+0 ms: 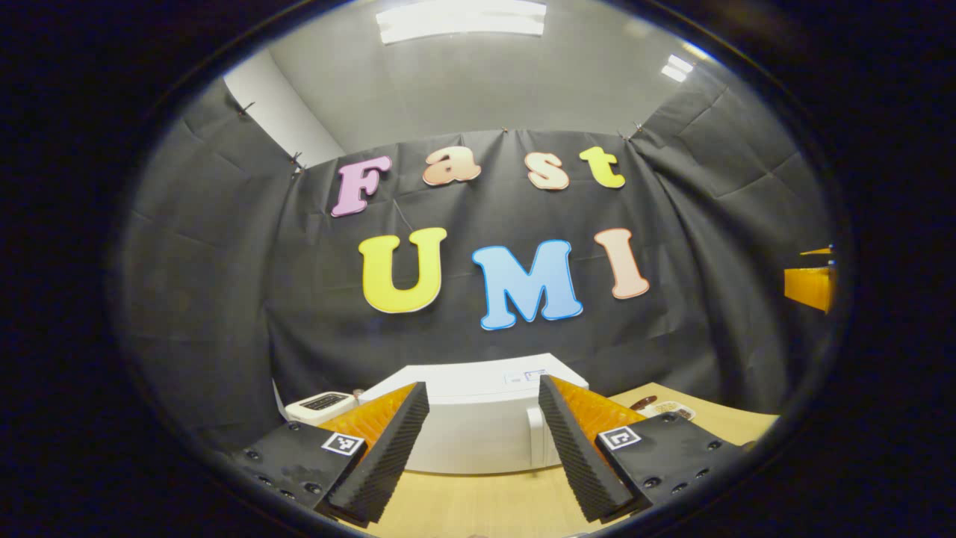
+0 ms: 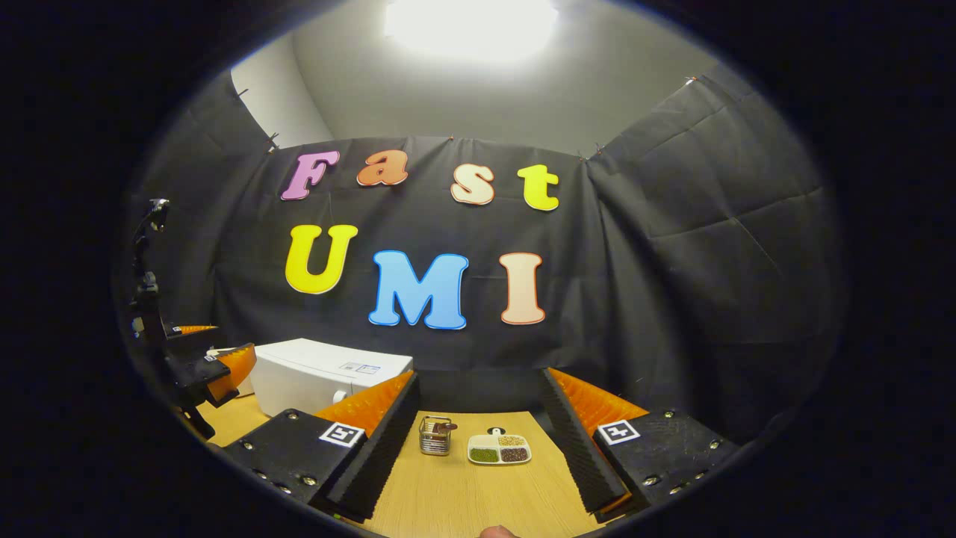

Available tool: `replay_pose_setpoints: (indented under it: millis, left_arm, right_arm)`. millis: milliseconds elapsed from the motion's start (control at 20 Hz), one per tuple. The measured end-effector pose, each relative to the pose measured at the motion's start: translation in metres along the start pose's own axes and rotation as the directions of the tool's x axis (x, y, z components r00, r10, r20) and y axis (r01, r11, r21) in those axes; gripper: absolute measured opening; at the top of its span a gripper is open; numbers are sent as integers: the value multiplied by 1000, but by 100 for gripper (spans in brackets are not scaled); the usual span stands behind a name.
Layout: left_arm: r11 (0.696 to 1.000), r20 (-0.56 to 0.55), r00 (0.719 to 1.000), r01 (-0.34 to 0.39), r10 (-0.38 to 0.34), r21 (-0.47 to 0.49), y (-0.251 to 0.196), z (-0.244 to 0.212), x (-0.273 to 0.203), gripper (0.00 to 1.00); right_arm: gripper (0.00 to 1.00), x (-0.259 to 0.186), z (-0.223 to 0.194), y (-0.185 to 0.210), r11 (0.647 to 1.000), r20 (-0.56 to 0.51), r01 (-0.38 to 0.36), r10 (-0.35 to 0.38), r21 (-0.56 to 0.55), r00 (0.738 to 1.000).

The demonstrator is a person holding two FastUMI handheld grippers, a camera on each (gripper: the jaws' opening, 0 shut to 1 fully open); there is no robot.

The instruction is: Open the microwave oven with the left hand, put the food in, and close the microwave oven.

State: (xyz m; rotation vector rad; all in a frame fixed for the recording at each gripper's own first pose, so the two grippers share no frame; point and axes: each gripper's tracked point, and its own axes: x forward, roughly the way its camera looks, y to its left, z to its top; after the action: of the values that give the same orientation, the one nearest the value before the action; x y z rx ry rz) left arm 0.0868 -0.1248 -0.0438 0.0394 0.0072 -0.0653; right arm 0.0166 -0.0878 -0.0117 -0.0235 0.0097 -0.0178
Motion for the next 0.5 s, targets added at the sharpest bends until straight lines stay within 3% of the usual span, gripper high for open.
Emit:
replay_pose_setpoints:
  millis: [300, 500]
  left_arm:
    - [996, -23, 995, 94, -94, 7, -24, -33, 60, 100]
    - [993, -59, 992, 116, -115, 5, -35, -68, 98, 98]
  right_arm:
    - [98, 8, -1, -18, 990, -27, 141, -142, -28, 990]
    - [98, 7, 2, -26, 976, -31, 205, -207, -71, 978]
